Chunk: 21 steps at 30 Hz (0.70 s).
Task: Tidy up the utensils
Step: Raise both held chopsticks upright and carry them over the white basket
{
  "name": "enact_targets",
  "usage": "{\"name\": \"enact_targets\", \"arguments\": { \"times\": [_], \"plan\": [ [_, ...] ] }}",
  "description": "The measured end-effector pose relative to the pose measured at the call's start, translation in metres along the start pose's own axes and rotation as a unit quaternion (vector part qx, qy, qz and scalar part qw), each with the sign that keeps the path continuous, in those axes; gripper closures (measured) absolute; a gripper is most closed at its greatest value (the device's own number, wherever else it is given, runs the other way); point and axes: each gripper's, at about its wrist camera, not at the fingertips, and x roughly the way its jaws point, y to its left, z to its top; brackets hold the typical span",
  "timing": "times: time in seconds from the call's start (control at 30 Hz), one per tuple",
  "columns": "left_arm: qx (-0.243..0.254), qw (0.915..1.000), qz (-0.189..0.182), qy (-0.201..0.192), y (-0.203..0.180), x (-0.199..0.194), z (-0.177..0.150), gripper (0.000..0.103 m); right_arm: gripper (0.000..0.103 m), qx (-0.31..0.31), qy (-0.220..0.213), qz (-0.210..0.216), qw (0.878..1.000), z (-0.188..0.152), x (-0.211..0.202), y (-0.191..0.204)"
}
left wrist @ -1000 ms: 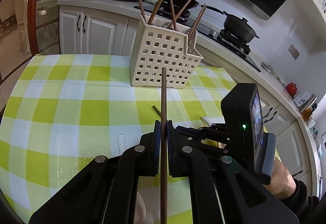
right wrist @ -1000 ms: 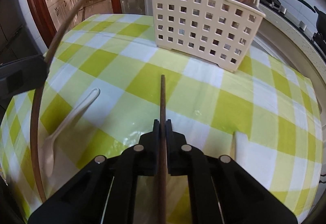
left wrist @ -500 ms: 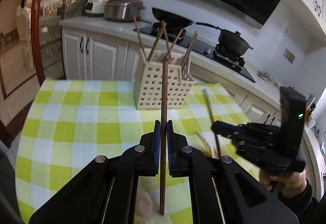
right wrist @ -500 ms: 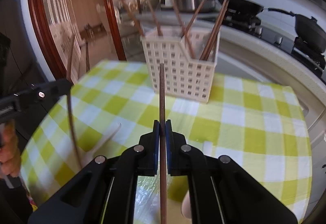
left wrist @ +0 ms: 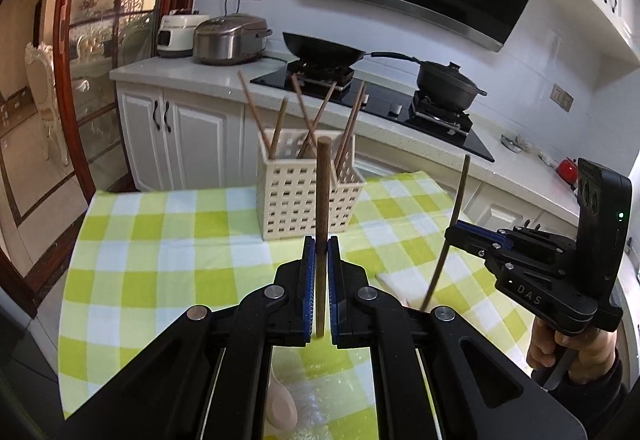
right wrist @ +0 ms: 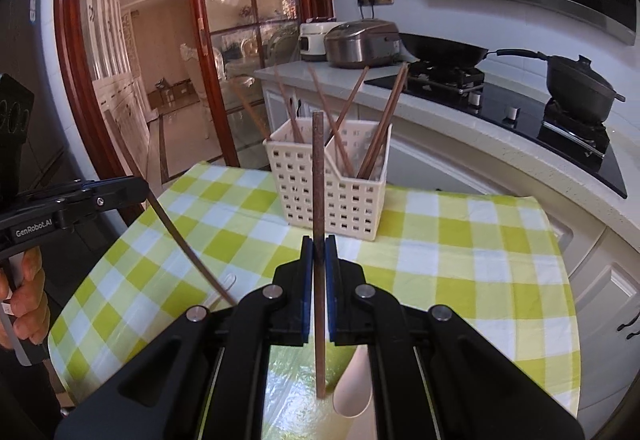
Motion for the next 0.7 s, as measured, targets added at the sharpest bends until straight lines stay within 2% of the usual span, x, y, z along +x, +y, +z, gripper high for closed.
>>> {"name": "enact_targets", "arguments": {
  "times": [0.23, 0.47, 0.7],
  "plan": [
    [0.027, 0.9996, -0.008, 0.004, -0.016, 0.002, 0.04, 0.098, 0.097, 0.001, -0.031, -0.026, 0.999, 0.041, -0.009, -0.002],
    [0.045, 0.9989, -0.008, -0.006, -0.029, 0.001, 0.111, 0.098, 0.097, -0.001, -0.072, -0.049, 0.996, 0.114, -0.015, -0.005],
    [0.068, 0.9968, 0.027, -0.032, -0.036, -0.006, 0.179, 0.098, 0.097, -0.001, -0.092, -0.059, 0.994, 0.173, -0.005, -0.013]
  ]
}}
